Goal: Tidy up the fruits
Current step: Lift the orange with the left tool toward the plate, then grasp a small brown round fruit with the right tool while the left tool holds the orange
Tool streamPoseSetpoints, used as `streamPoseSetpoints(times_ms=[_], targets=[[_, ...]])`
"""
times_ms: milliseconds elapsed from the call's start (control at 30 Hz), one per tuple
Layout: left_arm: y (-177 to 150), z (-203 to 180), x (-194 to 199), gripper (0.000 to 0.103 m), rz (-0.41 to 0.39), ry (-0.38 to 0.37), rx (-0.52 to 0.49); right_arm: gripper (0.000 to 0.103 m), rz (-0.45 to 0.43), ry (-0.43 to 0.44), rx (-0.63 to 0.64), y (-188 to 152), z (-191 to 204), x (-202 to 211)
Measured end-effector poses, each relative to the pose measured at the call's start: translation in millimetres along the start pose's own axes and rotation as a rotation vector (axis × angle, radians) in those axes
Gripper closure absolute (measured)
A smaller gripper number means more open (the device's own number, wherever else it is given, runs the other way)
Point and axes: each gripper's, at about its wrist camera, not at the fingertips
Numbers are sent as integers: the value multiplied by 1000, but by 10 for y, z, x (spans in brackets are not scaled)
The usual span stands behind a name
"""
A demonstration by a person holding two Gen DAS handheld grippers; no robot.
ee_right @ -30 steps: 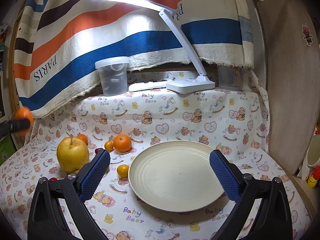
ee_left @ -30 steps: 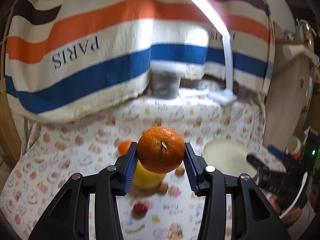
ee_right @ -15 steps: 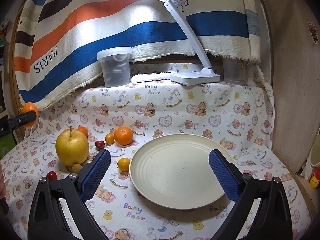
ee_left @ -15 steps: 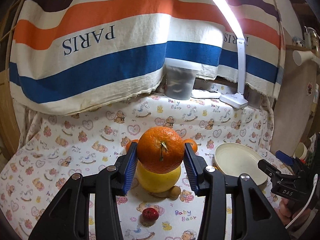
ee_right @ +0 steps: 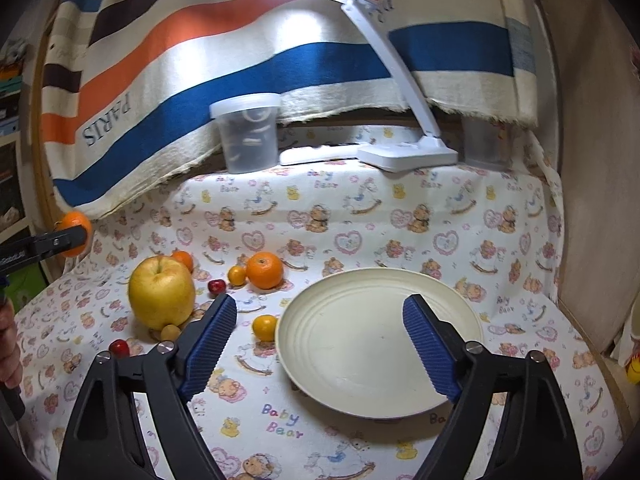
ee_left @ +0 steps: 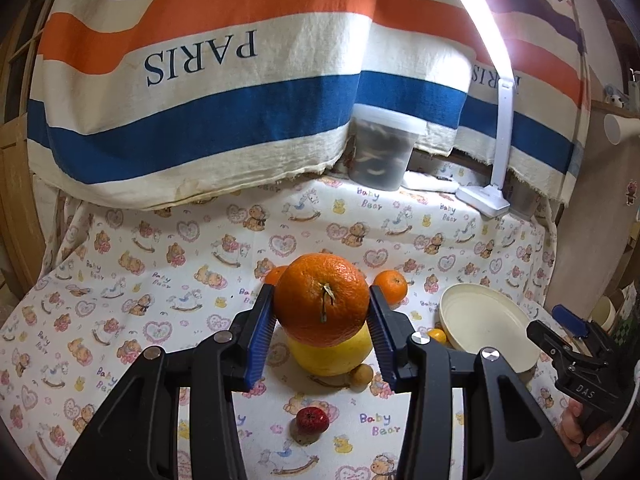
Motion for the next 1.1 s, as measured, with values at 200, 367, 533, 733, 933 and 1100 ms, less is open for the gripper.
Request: streamPoseSetpoints(times_ms=[200, 367, 533, 733, 933, 1100], targets=[[-24, 8, -35, 59, 22, -2, 0, 24, 78, 72, 19, 48, 189, -147], [-65, -46, -87, 59, 29, 10, -27, 34, 151, 109, -1, 72, 298, -351], [-95, -50, -159, 59, 66, -6, -26, 54, 246, 167, -51, 142, 355, -672], [-146, -1, -304, 59, 120, 10, -5, 65, 391, 223, -108, 166, 397, -1174], [-165, 86, -414, 59, 161, 34, 22, 67, 483, 233, -83, 47, 461, -1555], [-172, 48, -433, 59, 193, 16, 15, 71, 519, 205, -44, -24, 512, -1718]])
Point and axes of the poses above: each gripper's, at about its wrist camera, not at the fingertips, and x roughly against the way its jaws point, z to its left, y to its top, and after that the axes turned 11 degrees about y, right-handed
